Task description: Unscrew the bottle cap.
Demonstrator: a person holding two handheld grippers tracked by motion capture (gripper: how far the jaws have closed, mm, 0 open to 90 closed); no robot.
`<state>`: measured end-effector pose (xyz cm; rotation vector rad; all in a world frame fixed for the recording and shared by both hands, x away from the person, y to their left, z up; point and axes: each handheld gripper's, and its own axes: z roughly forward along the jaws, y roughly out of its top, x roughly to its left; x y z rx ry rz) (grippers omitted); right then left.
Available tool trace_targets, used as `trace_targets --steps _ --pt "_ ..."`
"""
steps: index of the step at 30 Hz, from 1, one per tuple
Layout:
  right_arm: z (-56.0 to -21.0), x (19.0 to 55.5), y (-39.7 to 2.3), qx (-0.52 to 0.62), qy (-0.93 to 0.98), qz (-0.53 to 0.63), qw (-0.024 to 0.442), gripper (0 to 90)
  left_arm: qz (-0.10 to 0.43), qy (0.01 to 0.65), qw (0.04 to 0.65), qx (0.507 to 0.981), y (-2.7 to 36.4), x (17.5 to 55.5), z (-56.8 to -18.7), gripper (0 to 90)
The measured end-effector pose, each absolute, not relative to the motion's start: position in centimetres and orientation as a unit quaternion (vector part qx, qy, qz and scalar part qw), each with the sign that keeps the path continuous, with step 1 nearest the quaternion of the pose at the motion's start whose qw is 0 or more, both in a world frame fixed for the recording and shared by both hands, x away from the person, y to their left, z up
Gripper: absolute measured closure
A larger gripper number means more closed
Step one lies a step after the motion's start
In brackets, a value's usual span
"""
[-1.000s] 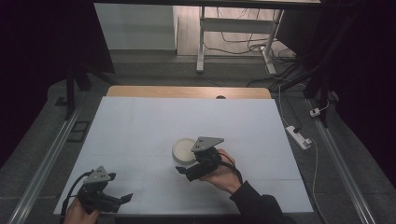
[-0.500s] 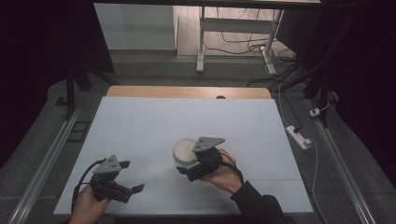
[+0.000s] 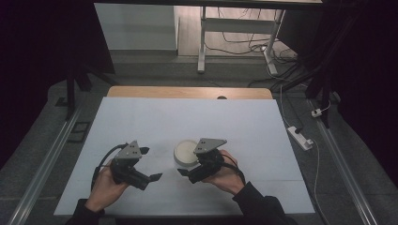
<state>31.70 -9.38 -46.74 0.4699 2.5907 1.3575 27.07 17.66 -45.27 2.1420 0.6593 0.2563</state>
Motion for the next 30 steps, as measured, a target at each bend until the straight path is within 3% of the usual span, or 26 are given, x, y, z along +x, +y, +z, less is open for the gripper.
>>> trace_targets --steps 7,22,30 --pt "-46.8 31.5 -9.2 0.147 0.873 0.456 0.085 6.4 0.091 0.212 0.434 0.871 15.8 28.9 -43.9 0.0" --pt "-46.7 31.0 -8.9 0.11 0.879 0.461 0.049 6.4 0.006 0.055 0.443 0.895 12.1 31.7 -43.2 1.3" --pt "-46.7 30.8 -8.8 0.097 0.882 0.458 0.05 6.4 0.014 0.052 0.439 0.897 11.1 31.7 -43.3 7.0"
